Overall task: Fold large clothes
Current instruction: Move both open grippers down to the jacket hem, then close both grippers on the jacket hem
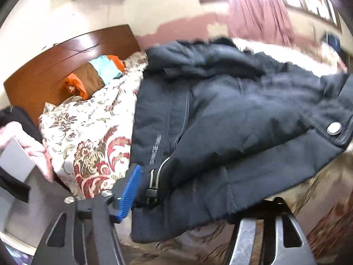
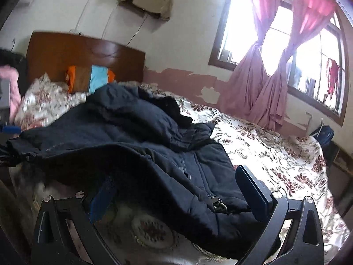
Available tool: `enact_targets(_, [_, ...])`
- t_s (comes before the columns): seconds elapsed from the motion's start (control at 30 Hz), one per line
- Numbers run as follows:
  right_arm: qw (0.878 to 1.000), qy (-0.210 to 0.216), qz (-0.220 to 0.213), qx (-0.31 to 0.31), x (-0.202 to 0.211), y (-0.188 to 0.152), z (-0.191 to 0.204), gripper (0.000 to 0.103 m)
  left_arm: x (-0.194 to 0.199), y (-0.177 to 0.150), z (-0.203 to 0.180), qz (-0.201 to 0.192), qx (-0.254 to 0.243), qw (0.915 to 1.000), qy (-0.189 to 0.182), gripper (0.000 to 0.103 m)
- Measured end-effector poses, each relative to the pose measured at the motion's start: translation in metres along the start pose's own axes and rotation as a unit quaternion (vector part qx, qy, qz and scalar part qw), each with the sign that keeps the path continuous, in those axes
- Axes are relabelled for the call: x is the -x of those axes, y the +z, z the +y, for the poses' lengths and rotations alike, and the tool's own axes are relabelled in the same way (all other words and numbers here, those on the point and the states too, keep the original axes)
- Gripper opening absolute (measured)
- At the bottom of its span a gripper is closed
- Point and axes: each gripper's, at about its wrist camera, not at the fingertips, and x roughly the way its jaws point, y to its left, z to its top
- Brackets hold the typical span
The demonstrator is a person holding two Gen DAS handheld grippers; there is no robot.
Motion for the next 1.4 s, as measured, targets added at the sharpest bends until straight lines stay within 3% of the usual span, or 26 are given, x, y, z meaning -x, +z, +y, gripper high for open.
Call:
enact_targets(0.1, [1.000,0.006,-0.005,-0.011,-0.004,0.009,-0.004,0.101,0.003,0.011,0.010,-0.027,0.036,0.9984,-0.034,0.036])
enact_targets(0.33, [0.999,-0.006,0.007,0.041,-0.008,0.008,0.004,0.101,0.004,0.050,0.011,-0.052,0.031,0.9975,-0.036,0.024])
enact_targets(0.6, [0.988,-0.032,0.073,0.133,-0.016,-0.023,0.014,0.101,0.004,0.078,-0.003,-0.068,0.020,0.9969,-0.033,0.017])
enact_targets(0.7, [0.988,-0.040,0.087,0.120,-0.016,-0.028,0.004,0.100,0.002,0.083,-0.006,-0.070,0.016,0.9968,-0.035,0.017])
enact_targets(0.77, [0.992,-0.038,0.073,0.091,-0.009,-0.023,-0.006,0.100,0.004,0.085,-0.007,-0.073,0.014,0.9966,-0.034,0.016])
enact_targets(0.87, [0.996,-0.023,0.053,0.062,-0.001,-0.014,-0.012,0.073,0.005,0.087,-0.007,-0.075,0.012,0.9965,-0.033,0.016])
enact_targets(0.93, [0.997,-0.011,0.043,0.059,0.003,-0.012,-0.008,0.042,0.007,0.086,-0.005,-0.076,0.016,0.9964,-0.033,0.015])
enact_targets(1.0, [0.998,-0.004,0.033,0.054,0.005,-0.007,-0.003,0.026,0.009,0.084,-0.001,-0.077,0.025,0.9959,-0.039,0.013])
enact_targets(1.2, [1.000,0.026,0.015,-0.001,0.015,-0.001,-0.015,0.013,0.026,0.068,0.011,-0.094,0.052,0.9927,-0.055,0.009])
enact_targets(1.4, [0.999,0.021,-0.026,-0.014,0.046,0.003,-0.025,0.011,0.062,0.056,0.009,-0.139,0.050,0.9878,-0.049,0.008])
